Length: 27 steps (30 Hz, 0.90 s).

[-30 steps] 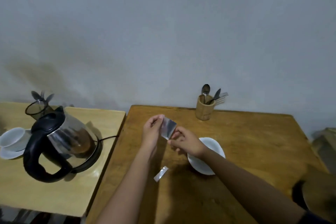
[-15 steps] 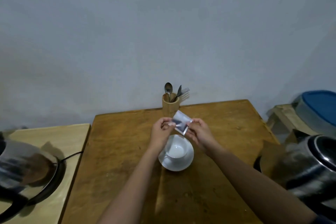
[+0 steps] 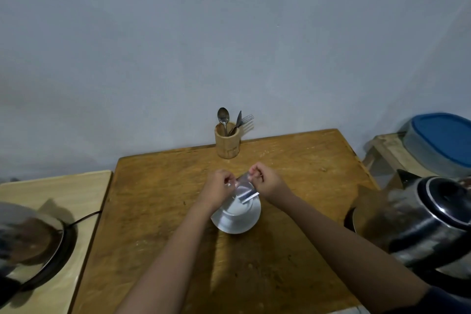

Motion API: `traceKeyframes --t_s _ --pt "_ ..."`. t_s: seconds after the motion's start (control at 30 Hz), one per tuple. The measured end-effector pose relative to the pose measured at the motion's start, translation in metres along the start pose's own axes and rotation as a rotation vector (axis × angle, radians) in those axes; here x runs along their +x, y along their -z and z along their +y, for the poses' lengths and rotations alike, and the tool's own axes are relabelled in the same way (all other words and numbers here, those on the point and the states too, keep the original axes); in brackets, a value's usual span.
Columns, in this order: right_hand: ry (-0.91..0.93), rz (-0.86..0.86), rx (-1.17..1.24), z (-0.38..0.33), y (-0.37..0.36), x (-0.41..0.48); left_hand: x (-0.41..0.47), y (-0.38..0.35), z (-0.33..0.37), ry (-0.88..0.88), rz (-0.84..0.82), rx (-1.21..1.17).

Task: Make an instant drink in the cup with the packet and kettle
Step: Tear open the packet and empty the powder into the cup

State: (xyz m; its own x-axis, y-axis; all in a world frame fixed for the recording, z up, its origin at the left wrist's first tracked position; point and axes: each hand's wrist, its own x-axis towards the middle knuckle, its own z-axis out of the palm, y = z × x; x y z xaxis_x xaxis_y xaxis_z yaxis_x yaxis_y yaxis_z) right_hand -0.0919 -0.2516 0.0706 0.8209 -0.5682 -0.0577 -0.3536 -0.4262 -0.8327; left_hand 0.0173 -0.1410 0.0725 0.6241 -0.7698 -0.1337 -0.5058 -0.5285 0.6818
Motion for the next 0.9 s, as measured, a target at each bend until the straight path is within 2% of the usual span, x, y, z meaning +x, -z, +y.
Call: traceKeyframes --t_s 0.13,0.3,0.57,0.9 --pt "0.132 -0.112 -0.194 -0.006 -0.005 0.005 -0.003 -0.001 -0.008 0.008 -0.028 0.038" --pt "0.160 -0.239 -0.401 -0.014 -0.009 0.009 -0.011 -0.003 -0.012 0.068 -0.064 0.007" --pt "0.023 -0.356 -0.532 -0.024 -0.003 0.011 -0.016 -0.003 -0.015 0.104 -0.040 0.013" --pt "0.059 -0.323 -0.667 -0.034 -0.005 0.005 -0.018 0.003 -0.016 0.041 -0.061 0.036"
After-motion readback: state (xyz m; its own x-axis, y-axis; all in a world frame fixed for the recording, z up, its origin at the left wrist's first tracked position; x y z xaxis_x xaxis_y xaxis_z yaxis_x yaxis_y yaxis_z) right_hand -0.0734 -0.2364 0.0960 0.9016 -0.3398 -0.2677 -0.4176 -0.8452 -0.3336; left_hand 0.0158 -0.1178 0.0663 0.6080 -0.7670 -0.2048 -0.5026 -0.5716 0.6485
